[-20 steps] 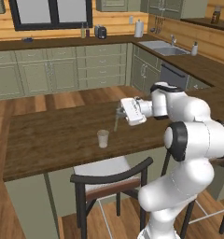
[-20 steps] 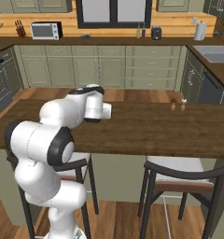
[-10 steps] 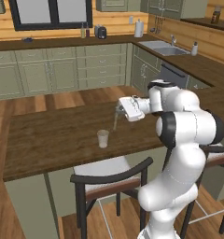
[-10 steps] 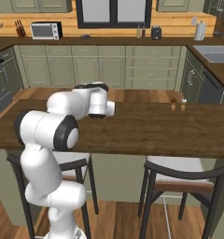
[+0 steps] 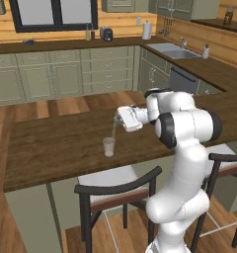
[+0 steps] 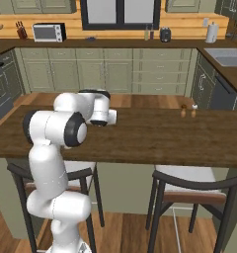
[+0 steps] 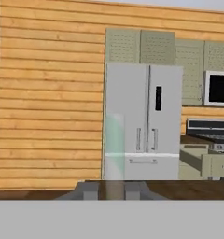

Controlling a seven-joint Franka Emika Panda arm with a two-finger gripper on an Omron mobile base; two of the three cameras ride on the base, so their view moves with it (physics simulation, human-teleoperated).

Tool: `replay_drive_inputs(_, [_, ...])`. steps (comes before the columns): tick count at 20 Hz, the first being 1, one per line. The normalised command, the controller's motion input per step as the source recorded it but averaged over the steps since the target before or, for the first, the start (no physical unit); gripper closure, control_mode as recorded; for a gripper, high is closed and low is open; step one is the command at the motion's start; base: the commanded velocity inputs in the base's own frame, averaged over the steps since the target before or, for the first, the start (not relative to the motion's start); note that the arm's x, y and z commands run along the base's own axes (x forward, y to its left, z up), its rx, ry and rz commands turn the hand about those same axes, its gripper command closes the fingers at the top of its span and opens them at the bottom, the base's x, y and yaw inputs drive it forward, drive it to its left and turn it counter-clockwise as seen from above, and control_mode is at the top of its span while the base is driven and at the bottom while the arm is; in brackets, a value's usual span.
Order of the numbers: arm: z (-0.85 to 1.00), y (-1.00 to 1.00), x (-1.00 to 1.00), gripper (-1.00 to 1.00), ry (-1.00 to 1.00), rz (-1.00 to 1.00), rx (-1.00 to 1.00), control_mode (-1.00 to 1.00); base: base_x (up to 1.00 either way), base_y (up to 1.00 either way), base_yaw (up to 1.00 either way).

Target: Take a straw from the drawer in front and place it inside the glass cup on the dining counter.

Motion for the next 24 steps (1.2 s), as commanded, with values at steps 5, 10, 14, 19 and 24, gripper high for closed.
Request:
replay_drive_inputs(5, [-0.22,0.0,0.42,1.0,0.0,0.09,0.0,-1.0,0.0,0.0,0.0])
replay_drive_inputs(10, [-0.27,0.0,0.32,1.0,0.0,0.07,0.0,-1.0,0.0,0.0,0.0])
replay_drive_inputs(14, [-0.08,0.0,0.19,1.0,0.0,0.05,0.0,-1.0,0.0,0.0,0.0])
replay_drive_inputs(19, [0.0,0.06,-0.39,1.0,-0.05,0.08,0.0,-1.0,0.0,0.0,0.0])
replay_drive_inputs(24, [0.0,0.33,-0.33,1.0,-0.04,0.04,-0.04,-1.0,0.0,0.0,0.0])
